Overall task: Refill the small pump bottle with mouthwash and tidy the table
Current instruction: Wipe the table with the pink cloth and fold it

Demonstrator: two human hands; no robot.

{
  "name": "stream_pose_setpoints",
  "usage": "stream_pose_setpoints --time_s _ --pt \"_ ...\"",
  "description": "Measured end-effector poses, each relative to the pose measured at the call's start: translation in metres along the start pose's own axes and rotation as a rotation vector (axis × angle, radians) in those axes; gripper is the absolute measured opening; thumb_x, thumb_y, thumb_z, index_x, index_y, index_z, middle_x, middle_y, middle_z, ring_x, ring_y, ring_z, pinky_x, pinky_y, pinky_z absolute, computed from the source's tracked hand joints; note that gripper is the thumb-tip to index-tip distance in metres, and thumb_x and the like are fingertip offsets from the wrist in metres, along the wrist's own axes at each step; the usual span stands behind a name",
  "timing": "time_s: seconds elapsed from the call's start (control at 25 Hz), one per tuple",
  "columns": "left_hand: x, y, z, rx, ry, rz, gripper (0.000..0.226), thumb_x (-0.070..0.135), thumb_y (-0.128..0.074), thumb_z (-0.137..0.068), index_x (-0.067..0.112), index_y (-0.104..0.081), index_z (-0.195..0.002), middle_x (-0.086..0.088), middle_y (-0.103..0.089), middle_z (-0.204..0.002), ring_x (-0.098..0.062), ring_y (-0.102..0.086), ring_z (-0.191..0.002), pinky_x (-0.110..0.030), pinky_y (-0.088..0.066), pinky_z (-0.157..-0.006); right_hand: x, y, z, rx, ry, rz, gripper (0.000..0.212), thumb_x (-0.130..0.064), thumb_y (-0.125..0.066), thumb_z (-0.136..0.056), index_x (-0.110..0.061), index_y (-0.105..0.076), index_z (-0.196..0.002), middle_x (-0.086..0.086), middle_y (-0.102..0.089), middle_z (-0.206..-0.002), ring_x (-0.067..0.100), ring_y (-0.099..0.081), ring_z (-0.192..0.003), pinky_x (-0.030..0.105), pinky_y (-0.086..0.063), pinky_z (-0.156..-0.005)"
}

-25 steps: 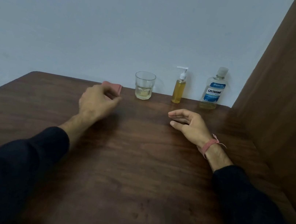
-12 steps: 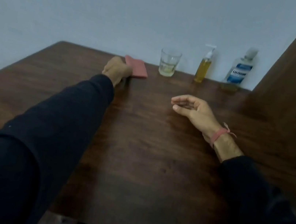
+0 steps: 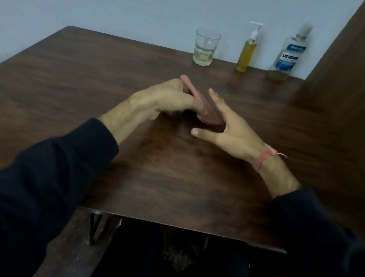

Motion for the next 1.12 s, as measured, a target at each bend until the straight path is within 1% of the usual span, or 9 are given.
stream_pose_setpoints --time_s 0.08,0.2,0.36,0.48,0.56,0.64,0.72,0.92,1.12 --pt "0.008 -0.023 0.012 -0.195 -0.081 0.009 0.031 0.051 -0.096 -0.07 0.034 -0.089 -0.095 0.006 -0.075 -0.081 -0.008 -0.059 -0.07 -0.029 -0.042 -0.063 -0.005 -0.008 0.015 0.016 0.011 0.074 0.112 -0.055 -0.081 -0.093 -0.043 -0.004 -0.174 -0.012 -0.008 -0.183 0.012 -0.005 -0.168 0.04 -0.011 -0.136" --pt "0.008 -0.036 0.017 -0.324 -0.226 -0.053 0.045 0.058 -0.095 -0.085 0.032 -0.084 -0.12 0.008 -0.081 -0.094 -0.002 -0.065 -0.077 -0.021 -0.048 -0.063 -0.008 -0.006 0.035 0.103 -0.018 0.131 0.086 -0.023 -0.058 -0.11 -0.047 -0.005 -0.173 -0.004 -0.024 -0.181 0.025 -0.026 -0.165 0.051 -0.027 -0.134" --pt "-0.02 -0.012 0.007 0.014 -0.288 0.113 0.036 0.058 -0.084 -0.097 0.027 -0.085 -0.116 -0.005 -0.083 -0.105 0.0 -0.062 -0.069 -0.022 -0.048 -0.051 0.006 0.014 0.07 0.153 -0.161 0.324 0.079 -0.01 -0.044 -0.112 -0.045 -0.01 -0.173 -0.001 -0.034 -0.177 0.028 -0.038 -0.16 0.051 -0.034 -0.13" --pt "-0.035 0.002 -0.007 0.135 -0.259 0.218 0.038 0.061 -0.082 -0.099 0.027 -0.084 -0.113 0.002 -0.085 -0.099 0.002 -0.059 -0.064 -0.022 -0.049 -0.048 0.006 0.013 0.109 0.13 -0.199 0.363 0.089 0.001 -0.042 -0.105 -0.046 -0.009 -0.173 -0.012 -0.019 -0.181 0.012 -0.018 -0.166 0.033 -0.013 -0.136" --pt "-0.035 0.001 -0.013 0.144 -0.262 0.21 0.041 0.066 -0.081 -0.097 0.028 -0.083 -0.113 0.008 -0.086 -0.097 0.003 -0.059 -0.062 -0.021 -0.047 -0.045 -0.005 -0.008 0.123 0.163 -0.168 0.41 0.073 -0.007 -0.045 -0.109 -0.03 -0.021 -0.174 -0.006 -0.015 -0.182 0.009 -0.008 -0.167 0.021 -0.001 -0.134" --pt "-0.033 -0.005 -0.013 0.133 -0.28 0.178 0.042 0.068 -0.08 -0.096 0.029 -0.084 -0.111 0.008 -0.086 -0.097 0.003 -0.058 -0.059 -0.019 -0.044 -0.043 -0.025 -0.036 0.125 0.193 -0.177 0.485 0.063 -0.035 -0.038 -0.115 -0.016 -0.022 -0.174 0.0 -0.012 -0.182 0.013 -0.005 -0.169 0.029 -0.001 -0.136" --pt "-0.033 -0.01 -0.014 0.123 -0.297 0.176 0.04 0.067 -0.081 -0.096 0.029 -0.084 -0.111 0.007 -0.086 -0.095 0.003 -0.058 -0.056 -0.018 -0.042 -0.042 -0.05 -0.064 0.119 0.182 -0.155 0.513 0.069 -0.048 -0.025 -0.116 -0.011 -0.018 -0.174 0.005 -0.011 -0.182 0.015 -0.003 -0.169 0.034 -0.002 -0.137" --pt "-0.036 -0.006 -0.017 0.118 -0.286 0.196 0.038 0.067 -0.08 -0.098 0.031 -0.083 -0.112 0.009 -0.086 -0.098 0.004 -0.06 -0.058 -0.016 -0.043 -0.043 -0.104 -0.127 0.107 0.109 0.066 0.557 0.07 -0.047 -0.022 -0.117 -0.006 -0.013 -0.173 0.013 -0.008 -0.182 0.023 0.0 -0.17 0.043 -0.002 -0.138" --pt "-0.039 -0.005 -0.018 0.107 -0.288 0.192 0.035 0.065 -0.08 -0.099 0.033 -0.082 -0.114 0.009 -0.086 -0.099 0.004 -0.061 -0.06 -0.015 -0.045 -0.044 -0.093 -0.121 0.11 0.114 0.125 0.607 0.066 -0.04 -0.027 -0.117 -0.008 -0.017 -0.173 0.01 -0.011 -0.182 0.02 -0.005 -0.17 0.039 -0.004 -0.138"
Point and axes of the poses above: each hand's wrist, its own z-axis away from the middle knuckle, its own y-axis out of the back of the hand, x = y × z, the point moved 4 cm from there along -z, towards the middle knuckle
